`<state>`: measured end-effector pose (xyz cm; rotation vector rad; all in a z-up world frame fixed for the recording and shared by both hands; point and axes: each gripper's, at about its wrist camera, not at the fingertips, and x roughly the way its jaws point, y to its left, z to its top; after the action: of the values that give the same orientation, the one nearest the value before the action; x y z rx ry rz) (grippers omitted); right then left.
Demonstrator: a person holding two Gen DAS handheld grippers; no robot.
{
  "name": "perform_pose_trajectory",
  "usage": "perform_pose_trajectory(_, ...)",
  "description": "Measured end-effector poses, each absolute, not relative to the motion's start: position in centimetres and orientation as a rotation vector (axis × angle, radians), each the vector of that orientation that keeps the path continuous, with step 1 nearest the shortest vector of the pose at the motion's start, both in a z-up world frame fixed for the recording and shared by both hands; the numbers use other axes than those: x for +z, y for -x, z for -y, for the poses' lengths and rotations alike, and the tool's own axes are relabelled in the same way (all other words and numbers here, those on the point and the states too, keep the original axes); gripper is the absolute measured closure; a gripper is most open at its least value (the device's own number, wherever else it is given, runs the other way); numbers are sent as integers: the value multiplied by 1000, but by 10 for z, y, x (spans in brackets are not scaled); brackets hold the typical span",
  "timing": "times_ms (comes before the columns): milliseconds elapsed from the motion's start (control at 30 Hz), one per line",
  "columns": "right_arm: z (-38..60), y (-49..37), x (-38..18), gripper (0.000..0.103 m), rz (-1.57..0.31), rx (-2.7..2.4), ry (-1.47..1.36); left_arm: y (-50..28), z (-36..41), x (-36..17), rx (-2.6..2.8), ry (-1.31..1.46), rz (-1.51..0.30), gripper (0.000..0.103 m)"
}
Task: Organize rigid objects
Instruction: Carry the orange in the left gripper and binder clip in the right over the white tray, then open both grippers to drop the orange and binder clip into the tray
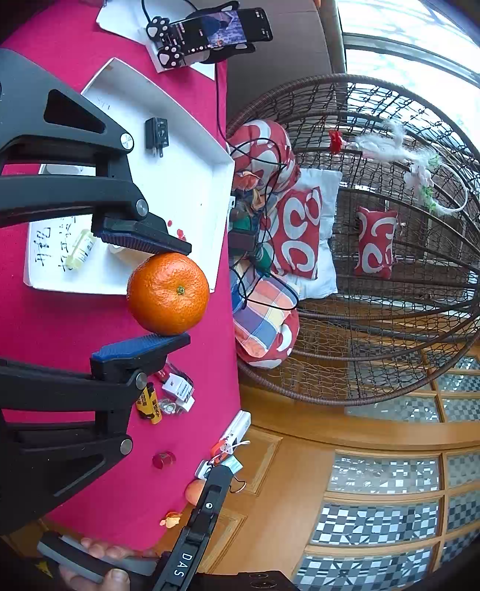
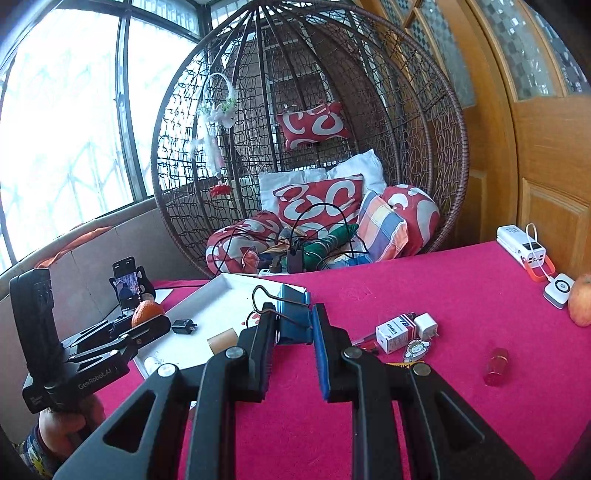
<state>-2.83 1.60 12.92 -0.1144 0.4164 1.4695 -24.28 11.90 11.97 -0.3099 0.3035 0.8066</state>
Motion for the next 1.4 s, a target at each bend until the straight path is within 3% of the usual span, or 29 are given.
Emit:
perform_pose_trajectory(367,-54,62,126,84,-396,1528,218,272,-149,105,865,384,-288,62)
perform_pose_trajectory(767,-112,95,115,84,-432,1584,321,315,-241,80,1037,505,-263,62)
perform_pose_trajectory(1400,-203,154,45,84,-556,1622,511,324,-256,52,1083,611,-292,62)
